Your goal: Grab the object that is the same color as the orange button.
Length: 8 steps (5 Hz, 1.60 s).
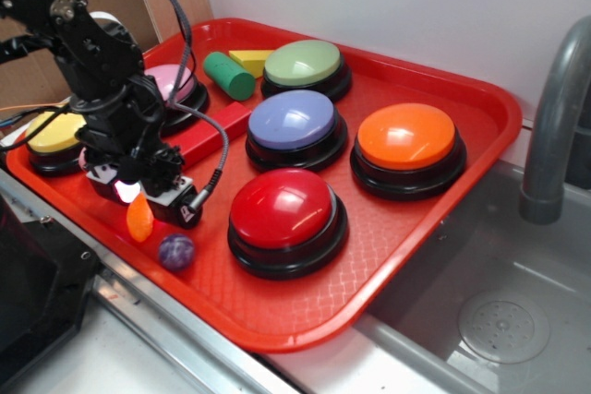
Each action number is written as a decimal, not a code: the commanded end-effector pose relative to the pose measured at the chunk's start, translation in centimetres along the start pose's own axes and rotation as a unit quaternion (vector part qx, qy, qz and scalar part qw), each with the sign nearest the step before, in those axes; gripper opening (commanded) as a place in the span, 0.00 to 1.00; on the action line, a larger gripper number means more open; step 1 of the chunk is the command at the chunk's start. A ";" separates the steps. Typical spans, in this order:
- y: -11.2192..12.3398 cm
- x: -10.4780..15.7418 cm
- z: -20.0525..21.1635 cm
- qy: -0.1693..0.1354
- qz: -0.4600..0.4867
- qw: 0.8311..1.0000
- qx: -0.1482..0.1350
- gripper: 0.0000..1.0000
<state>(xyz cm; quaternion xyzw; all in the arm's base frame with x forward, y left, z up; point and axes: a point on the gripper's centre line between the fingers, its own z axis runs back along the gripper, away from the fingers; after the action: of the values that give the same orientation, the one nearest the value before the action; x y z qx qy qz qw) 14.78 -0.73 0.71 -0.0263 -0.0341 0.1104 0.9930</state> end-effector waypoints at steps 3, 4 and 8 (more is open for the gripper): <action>0.2 0.3 1.1 0.012 -0.007 1.000 0.008 0.00; -0.2 1.4 3.0 0.008 -0.011 1.000 0.023 0.00; -5.3 5.1 13.0 -0.021 -0.107 0.994 0.023 0.00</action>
<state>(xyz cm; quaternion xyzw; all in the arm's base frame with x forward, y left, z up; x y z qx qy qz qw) 19.50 -3.97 12.97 0.0049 -0.0271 0.0079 0.9996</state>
